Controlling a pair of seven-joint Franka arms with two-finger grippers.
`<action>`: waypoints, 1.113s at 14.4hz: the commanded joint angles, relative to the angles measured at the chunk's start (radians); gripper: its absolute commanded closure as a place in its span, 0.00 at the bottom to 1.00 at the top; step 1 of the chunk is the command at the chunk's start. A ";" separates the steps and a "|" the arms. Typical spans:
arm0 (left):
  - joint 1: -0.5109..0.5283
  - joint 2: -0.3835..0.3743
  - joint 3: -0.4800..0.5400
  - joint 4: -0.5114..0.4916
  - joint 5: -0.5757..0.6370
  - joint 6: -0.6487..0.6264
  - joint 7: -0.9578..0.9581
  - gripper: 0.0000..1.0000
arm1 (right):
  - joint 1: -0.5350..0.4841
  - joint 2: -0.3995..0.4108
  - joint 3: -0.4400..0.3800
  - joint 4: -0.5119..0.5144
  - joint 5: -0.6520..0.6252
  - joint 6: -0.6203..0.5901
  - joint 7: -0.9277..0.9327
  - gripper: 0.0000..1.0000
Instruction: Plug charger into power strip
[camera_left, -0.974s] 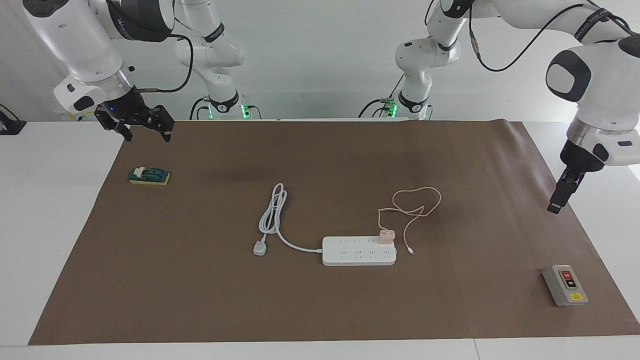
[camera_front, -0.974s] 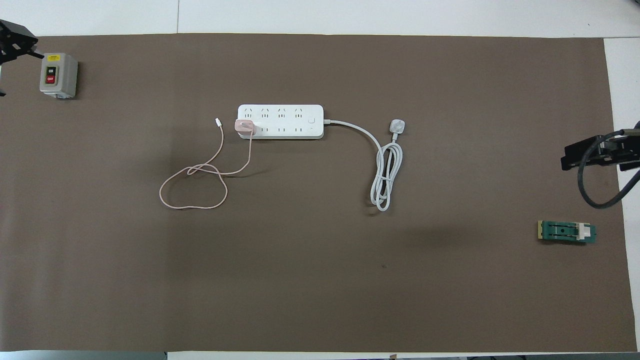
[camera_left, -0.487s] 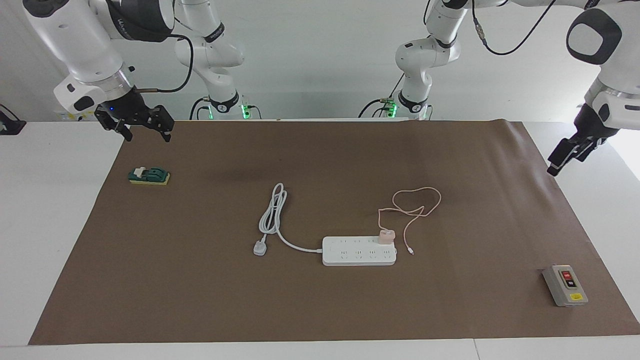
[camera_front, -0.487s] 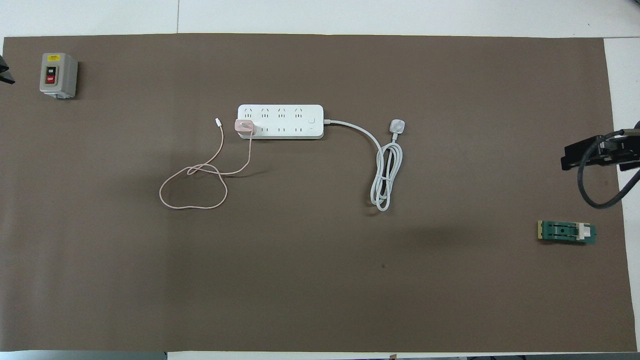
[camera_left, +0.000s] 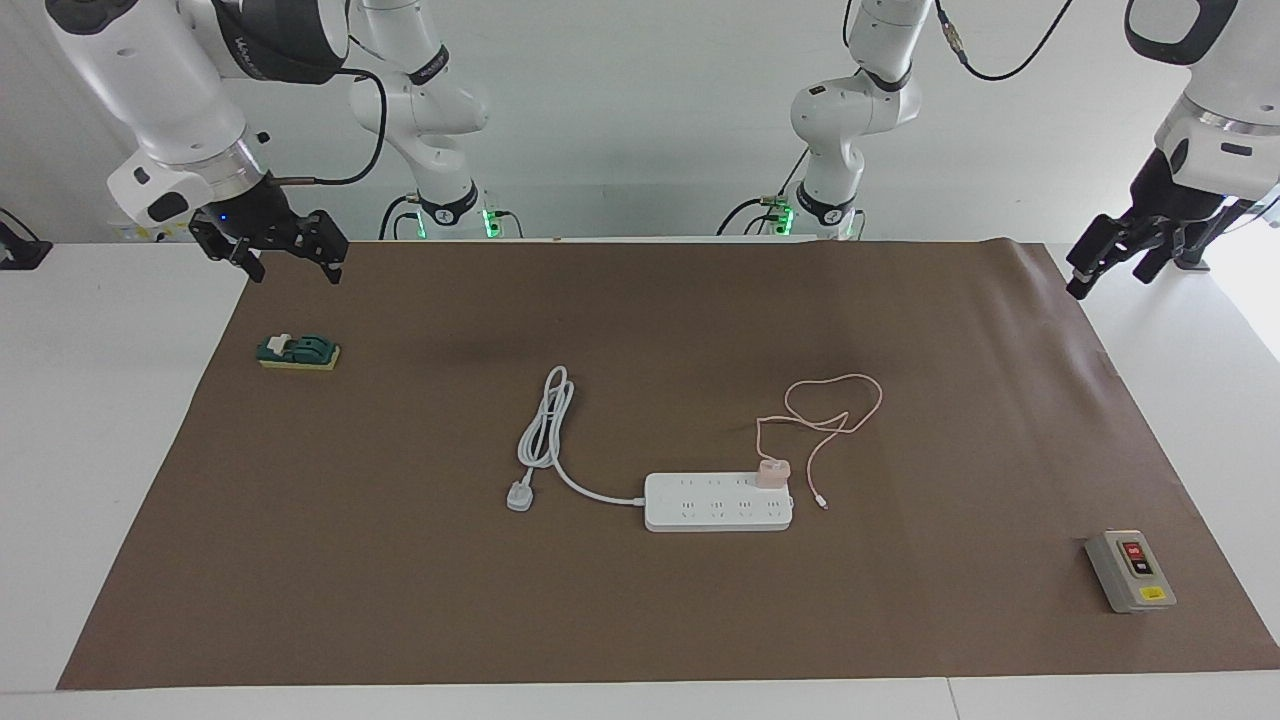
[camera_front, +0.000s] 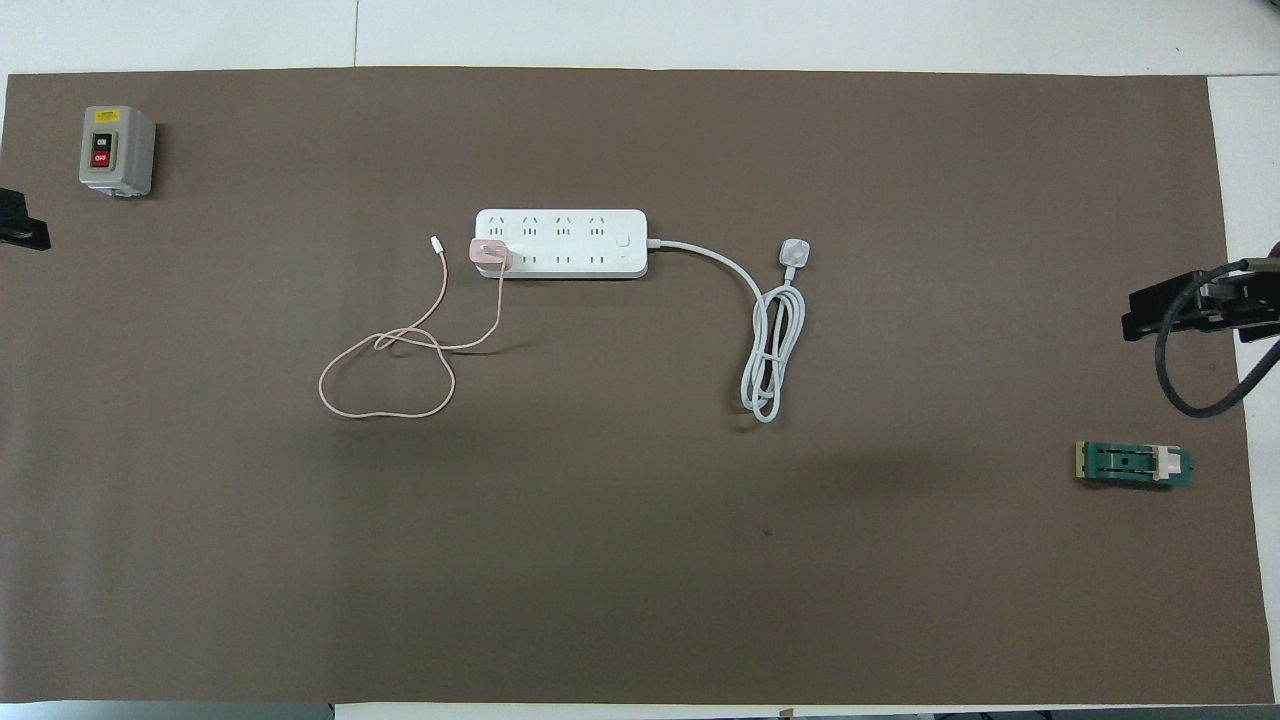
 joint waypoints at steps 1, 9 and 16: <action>-0.043 -0.090 0.020 -0.089 -0.015 -0.080 0.017 0.00 | 0.005 -0.027 -0.006 -0.026 -0.009 -0.005 -0.014 0.00; -0.112 -0.103 0.023 -0.103 -0.030 -0.109 0.037 0.00 | 0.005 -0.027 -0.004 -0.026 -0.009 -0.004 -0.014 0.00; -0.164 -0.106 0.040 -0.120 -0.059 -0.082 0.034 0.00 | 0.005 -0.027 -0.004 -0.026 -0.009 -0.005 -0.014 0.00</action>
